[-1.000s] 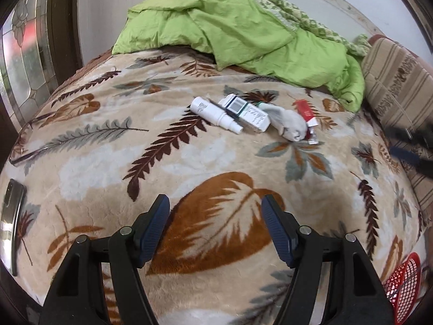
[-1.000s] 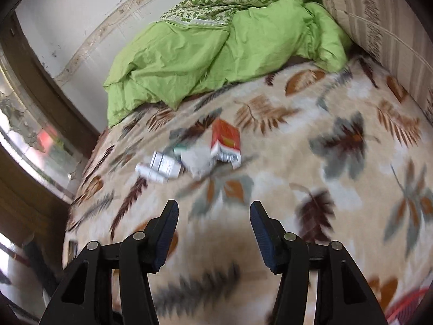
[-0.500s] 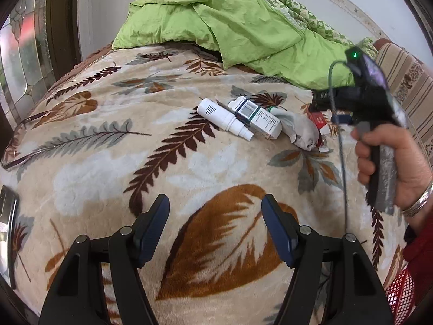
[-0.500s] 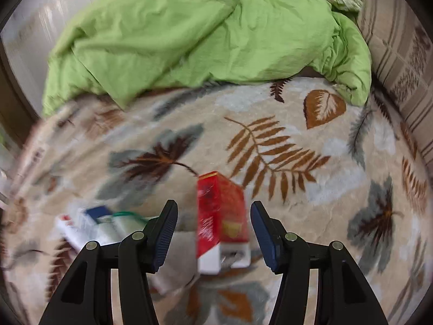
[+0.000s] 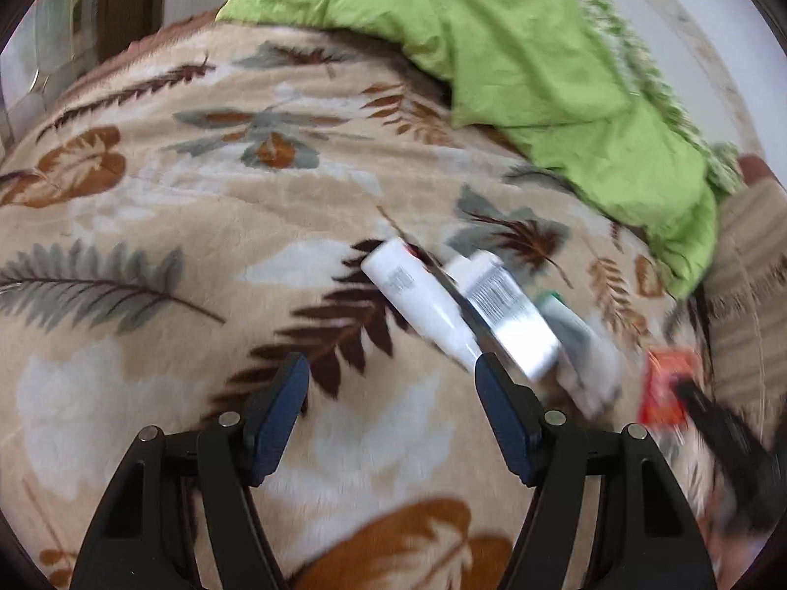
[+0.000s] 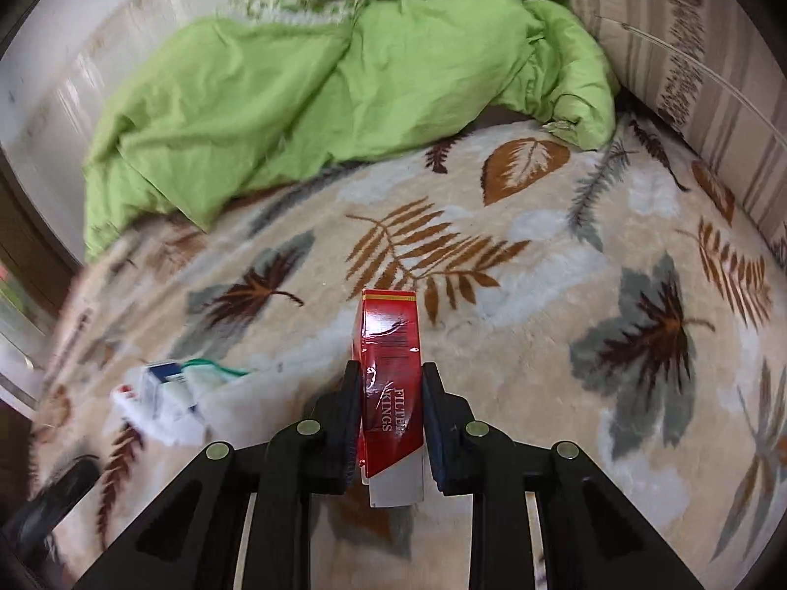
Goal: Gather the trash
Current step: 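Grasp the white pill bottle with the left tool while the right tool grasps the red box, then hold the white pill bottle and red box lifted above the bed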
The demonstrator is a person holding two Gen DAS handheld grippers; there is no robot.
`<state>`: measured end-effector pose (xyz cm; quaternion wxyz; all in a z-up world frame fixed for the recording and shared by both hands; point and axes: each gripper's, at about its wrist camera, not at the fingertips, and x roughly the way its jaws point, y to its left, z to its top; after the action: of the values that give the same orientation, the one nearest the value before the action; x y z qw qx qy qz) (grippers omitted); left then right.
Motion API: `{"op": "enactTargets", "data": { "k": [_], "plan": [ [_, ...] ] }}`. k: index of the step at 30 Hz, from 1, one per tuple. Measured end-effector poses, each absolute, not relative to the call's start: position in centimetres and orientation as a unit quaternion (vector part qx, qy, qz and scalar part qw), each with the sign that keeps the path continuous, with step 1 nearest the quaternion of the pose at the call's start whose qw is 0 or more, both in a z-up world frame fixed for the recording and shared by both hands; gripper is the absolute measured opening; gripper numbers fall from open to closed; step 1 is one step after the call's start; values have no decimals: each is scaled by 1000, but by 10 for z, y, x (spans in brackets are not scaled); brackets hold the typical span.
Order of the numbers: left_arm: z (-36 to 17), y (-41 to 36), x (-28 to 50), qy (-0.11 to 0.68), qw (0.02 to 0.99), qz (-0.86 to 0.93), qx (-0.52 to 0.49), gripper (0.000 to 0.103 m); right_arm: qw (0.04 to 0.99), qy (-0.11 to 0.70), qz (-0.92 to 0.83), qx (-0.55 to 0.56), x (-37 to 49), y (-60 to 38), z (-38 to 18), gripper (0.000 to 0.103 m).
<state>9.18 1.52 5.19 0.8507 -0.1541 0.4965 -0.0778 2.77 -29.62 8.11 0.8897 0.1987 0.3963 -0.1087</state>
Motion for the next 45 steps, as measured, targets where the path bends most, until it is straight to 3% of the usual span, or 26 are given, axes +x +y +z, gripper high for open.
{"op": "enactTargets", "data": {
  "k": [8, 17, 29, 33, 45],
  "plan": [
    [26, 9, 137, 522, 824, -67, -210, 58, 901, 364, -66, 224, -33, -293, 91, 24],
    [21, -21, 159, 507, 852, -41, -127, 52, 899, 364, -37, 239, -73, -275, 86, 24],
    [49, -8, 67, 444, 886, -112, -76, 42, 908, 356, -9, 222, -119, -248, 79, 24],
    [62, -17, 25, 431, 889, -148, -38, 29, 908, 356, -1, 223, -134, -237, 72, 24],
    [71, -25, -24, 409, 896, -170, -6, 29, 912, 344, -6, 222, -151, -237, 69, 24]
  ]
}}
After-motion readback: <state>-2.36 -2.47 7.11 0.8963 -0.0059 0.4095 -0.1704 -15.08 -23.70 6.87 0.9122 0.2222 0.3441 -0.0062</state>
